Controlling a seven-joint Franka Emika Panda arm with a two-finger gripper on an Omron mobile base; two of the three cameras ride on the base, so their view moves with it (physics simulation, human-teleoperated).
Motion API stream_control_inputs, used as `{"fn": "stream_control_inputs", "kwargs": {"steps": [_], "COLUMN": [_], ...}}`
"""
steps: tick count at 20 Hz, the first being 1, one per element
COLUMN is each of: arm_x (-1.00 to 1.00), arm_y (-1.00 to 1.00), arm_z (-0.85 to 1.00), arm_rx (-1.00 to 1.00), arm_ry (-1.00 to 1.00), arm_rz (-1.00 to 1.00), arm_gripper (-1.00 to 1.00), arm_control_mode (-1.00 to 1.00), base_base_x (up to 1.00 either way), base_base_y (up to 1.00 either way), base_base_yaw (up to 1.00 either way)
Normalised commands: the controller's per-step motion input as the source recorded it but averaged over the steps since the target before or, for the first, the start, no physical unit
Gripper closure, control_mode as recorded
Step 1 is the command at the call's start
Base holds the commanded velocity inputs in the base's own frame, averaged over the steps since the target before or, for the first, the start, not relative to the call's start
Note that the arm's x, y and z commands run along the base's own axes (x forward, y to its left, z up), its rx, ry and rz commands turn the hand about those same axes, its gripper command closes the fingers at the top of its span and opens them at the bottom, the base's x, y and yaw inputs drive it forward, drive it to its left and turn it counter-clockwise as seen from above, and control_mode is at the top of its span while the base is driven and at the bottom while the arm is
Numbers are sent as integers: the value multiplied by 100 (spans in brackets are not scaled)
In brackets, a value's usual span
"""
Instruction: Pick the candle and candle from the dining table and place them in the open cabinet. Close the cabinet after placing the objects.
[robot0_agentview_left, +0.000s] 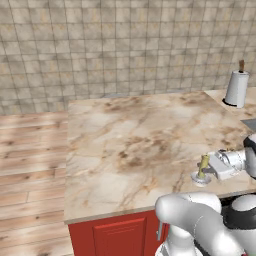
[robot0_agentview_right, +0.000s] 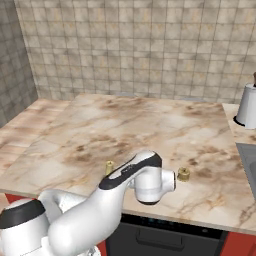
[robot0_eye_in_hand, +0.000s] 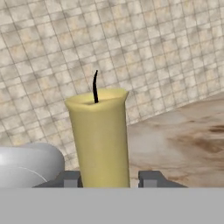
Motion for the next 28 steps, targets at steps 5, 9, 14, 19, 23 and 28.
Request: {"fn": "stream_control_inputs", "kwargs": {"steps": [5,9,14,19,23,28], "arm_x": [-26,-19,-15,0,0,-1], "arm_y": [0,0,0,4,6,2], "arm_z": [16,15,17,21,21,19], "arm_rx": [-9,-12,-9,-1,0,0], "arm_ry": [0,0,4,7,10,-1], "arm_rz": [-14,-12,-8,-1,0,0], "arm_gripper": [100,100,100,100,100,100], "arm_control_mode": [-100,-100,-100,-100,-100,-100], "base_base_x": [0,0,0,0,0,0], "base_base_y": [0,0,0,0,0,0], "base_base_yaw": [0,0,0,0,0,0]}}
